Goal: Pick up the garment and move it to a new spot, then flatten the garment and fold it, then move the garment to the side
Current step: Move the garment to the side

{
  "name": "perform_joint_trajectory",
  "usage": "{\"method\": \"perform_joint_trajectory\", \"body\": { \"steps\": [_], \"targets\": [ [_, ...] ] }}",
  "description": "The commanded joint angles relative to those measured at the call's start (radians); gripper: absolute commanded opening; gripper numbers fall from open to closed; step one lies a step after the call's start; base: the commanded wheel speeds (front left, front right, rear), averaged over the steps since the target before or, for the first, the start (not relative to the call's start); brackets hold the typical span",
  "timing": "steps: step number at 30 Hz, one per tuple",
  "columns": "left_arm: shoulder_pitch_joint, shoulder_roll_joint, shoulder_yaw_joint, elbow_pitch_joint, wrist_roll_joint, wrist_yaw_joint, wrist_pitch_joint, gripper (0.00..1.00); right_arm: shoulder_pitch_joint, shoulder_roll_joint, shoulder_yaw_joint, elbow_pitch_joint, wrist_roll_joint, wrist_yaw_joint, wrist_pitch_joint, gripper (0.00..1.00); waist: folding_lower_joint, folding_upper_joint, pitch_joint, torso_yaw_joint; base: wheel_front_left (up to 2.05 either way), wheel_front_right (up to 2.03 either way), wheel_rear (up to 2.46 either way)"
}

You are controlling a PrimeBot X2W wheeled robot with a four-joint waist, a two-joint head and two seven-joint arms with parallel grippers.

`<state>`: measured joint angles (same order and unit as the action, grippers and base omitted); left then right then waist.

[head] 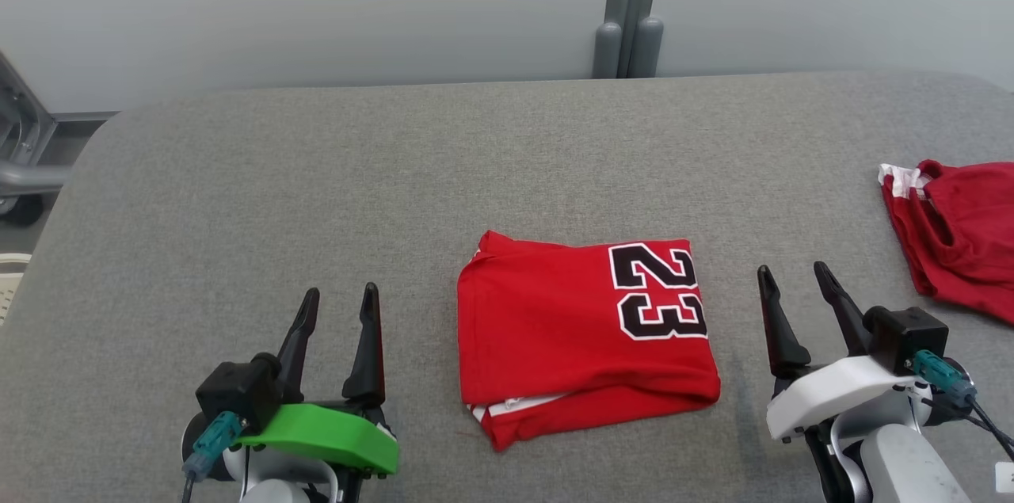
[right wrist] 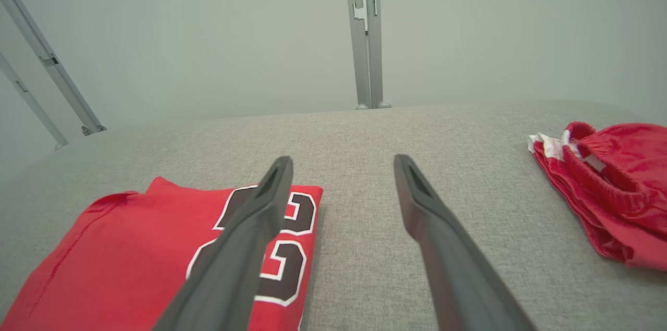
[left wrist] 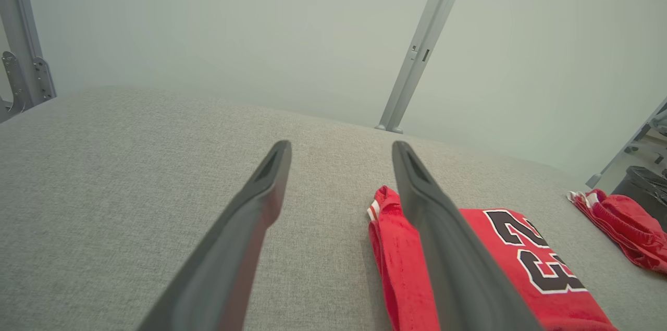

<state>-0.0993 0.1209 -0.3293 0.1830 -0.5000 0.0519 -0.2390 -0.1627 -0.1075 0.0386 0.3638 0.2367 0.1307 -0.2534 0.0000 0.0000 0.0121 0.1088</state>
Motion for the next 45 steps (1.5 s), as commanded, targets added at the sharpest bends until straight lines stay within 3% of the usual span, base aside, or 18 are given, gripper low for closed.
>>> {"method": "perform_joint_trajectory", "body": {
  "steps": [1, 10, 16, 24, 36, 42, 43, 44, 45],
  "targets": [
    [0.018, 0.008, 0.005, 0.0, -0.008, 0.005, -0.007, 1.0, 0.022, 0.004, -0.005, -0.018, -0.01, 0.0, 0.007, 1.0, 0.0, 0.0, -0.013, -0.02, 0.0, 0.0, 0.0],
    [0.026, 0.012, 0.023, 0.007, -0.016, 0.012, -0.013, 1.0, 0.053, 0.015, -0.023, -0.081, -0.022, 0.0, 0.067, 1.0, 0.0, 0.0, -0.016, -0.012, 0.0, 0.0, 0.0],
    [0.014, 0.014, 0.022, 0.004, -0.01, 0.012, -0.017, 1.0, 0.007, -0.006, -0.028, -0.058, 0.029, 0.0, 0.189, 1.0, 0.0, 0.0, -0.006, 0.017, 0.0, 0.0, 0.0],
    [-0.01, 0.01, 0.024, 0.001, -0.003, 0.008, -0.019, 1.0, -0.084, -0.079, 0.03, 0.036, 0.22, 0.0, 0.404, 1.0, 0.0, 0.0, 0.035, 0.075, 0.0, 0.0, 0.0],
    [-0.034, -0.003, 0.034, 0.012, 0.003, -0.001, -0.025, 1.0, -0.174, -0.165, 0.139, 0.169, 0.451, 0.0, 0.604, 1.0, 0.0, 0.0, 0.08, 0.145, 0.0, 0.0, 0.0],
    [-0.039, -0.008, 0.043, 0.017, 0.006, -0.005, -0.027, 1.0, -0.198, -0.186, 0.191, 0.191, 0.54, 0.0, 0.646, 1.0, 0.0, 0.0, 0.09, 0.152, 0.0, 0.0, 0.0],
    [-0.039, -0.009, 0.045, 0.017, 0.007, -0.005, -0.026, 1.0, -0.203, -0.188, 0.198, 0.196, 0.547, 0.0, 0.644, 0.97, 0.0, 0.0, 0.091, 0.152, 0.0, 0.0, 0.0],
    [-0.04, -0.01, 0.047, 0.017, 0.009, -0.006, -0.026, 1.0, -0.208, -0.191, 0.207, 0.2, 0.553, 0.0, 0.642, 0.5, 0.0, 0.0, 0.092, 0.151, 0.0, 0.0, 0.0],
    [-0.041, -0.011, 0.048, 0.018, 0.01, -0.007, -0.026, 1.0, -0.213, -0.195, 0.216, 0.202, 0.557, 0.0, 0.638, 0.39, 0.0, 0.0, 0.093, 0.15, 0.0, 0.0, 0.0]
  ]
}}
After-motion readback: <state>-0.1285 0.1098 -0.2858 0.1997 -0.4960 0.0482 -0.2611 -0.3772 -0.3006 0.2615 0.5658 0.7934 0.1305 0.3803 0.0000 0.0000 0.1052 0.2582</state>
